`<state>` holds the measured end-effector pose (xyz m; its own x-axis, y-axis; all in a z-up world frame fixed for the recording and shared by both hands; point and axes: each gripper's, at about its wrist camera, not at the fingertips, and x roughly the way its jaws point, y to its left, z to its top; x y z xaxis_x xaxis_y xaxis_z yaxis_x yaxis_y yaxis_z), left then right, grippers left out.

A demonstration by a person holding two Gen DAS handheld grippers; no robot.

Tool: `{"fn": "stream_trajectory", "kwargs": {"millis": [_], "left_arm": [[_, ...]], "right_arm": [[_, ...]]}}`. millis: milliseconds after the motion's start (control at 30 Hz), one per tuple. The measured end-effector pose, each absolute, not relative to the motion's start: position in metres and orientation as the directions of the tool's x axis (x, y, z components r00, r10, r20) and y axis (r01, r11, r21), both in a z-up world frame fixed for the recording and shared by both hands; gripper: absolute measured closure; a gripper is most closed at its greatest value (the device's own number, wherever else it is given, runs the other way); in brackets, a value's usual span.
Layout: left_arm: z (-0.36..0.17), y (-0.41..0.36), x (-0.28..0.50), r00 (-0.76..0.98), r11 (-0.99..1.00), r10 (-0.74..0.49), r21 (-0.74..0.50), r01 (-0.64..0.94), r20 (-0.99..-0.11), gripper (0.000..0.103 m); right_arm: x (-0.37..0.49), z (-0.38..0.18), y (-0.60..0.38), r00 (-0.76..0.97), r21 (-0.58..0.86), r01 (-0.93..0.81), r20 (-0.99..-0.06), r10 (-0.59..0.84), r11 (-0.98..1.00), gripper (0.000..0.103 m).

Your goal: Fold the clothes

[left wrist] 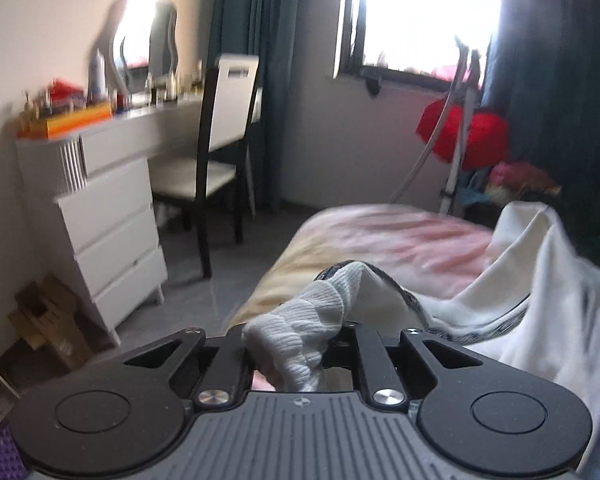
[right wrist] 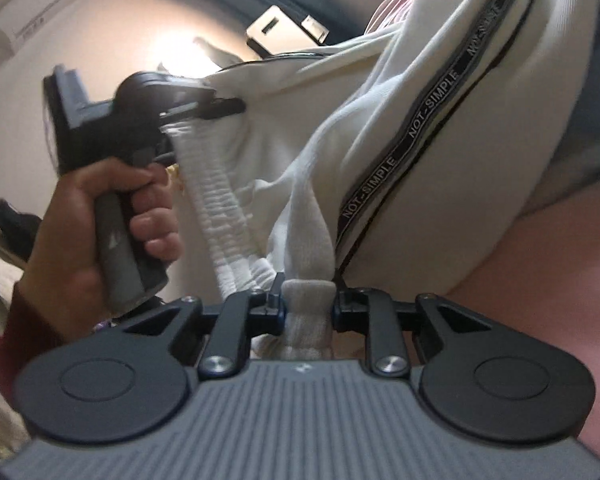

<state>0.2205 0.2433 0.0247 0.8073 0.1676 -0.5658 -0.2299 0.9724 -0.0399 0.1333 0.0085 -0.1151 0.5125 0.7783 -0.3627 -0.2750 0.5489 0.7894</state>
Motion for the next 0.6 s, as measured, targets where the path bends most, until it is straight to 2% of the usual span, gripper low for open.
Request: {"fn": "stream_trajectory", "kwargs": {"millis": [67,167,233,267,333,367,433,500,600], "left_arm": [[0.010,0.252,0.228,0.790,0.971,0.163,-0.048,-0.236,-0.592,0.087],[-0.001,0.255,0.228,0.778,0.967,0.164,-0.058,-0.249,-0.607,0.081],[-0.003,0.254,0.223,0.774,0.965,0.162,-0.064,-0.253,-0.611,0.072],[-0.001,0.252,0.220,0.773,0.964,0.167,-0.062,-0.257,-0.612,0.067],[0.004,0.246,0.211,0.771,0.963,0.172,-0.060,-0.263,-0.613,0.051],[0.008,0.242,0.206,0.771,0.962,0.176,-0.059,-0.266,-0.612,0.048],[0.016,0.233,0.196,0.772,0.961,0.184,-0.055,-0.272,-0.609,0.031],[0.024,0.223,0.182,0.784,0.960,0.198,-0.046,-0.277,-0.589,0.018],[0.039,0.200,0.167,0.800,0.966,0.186,-0.045,-0.256,-0.571,0.018]], "right_arm": [[0.140,-0.117,0.013,0.506,0.779,-0.270,-0.385,0.772,0.566,0.079],[0.138,-0.110,0.011,0.505,0.754,-0.285,-0.406,0.762,0.591,0.072],[0.134,-0.101,0.008,0.498,0.723,-0.309,-0.430,0.753,0.617,0.053],[0.130,-0.096,0.006,0.500,0.702,-0.321,-0.445,0.743,0.636,0.047],[0.120,-0.084,-0.001,0.517,0.650,-0.345,-0.470,0.715,0.677,0.019],[0.113,-0.079,-0.006,0.533,0.628,-0.355,-0.473,0.702,0.693,0.015],[0.100,-0.066,-0.021,0.569,0.585,-0.366,-0.475,0.672,0.723,0.017],[0.089,-0.052,-0.038,0.596,0.564,-0.357,-0.477,0.646,0.745,0.017],[0.067,-0.028,-0.074,0.653,0.522,-0.344,-0.465,0.598,0.781,0.017]]}}
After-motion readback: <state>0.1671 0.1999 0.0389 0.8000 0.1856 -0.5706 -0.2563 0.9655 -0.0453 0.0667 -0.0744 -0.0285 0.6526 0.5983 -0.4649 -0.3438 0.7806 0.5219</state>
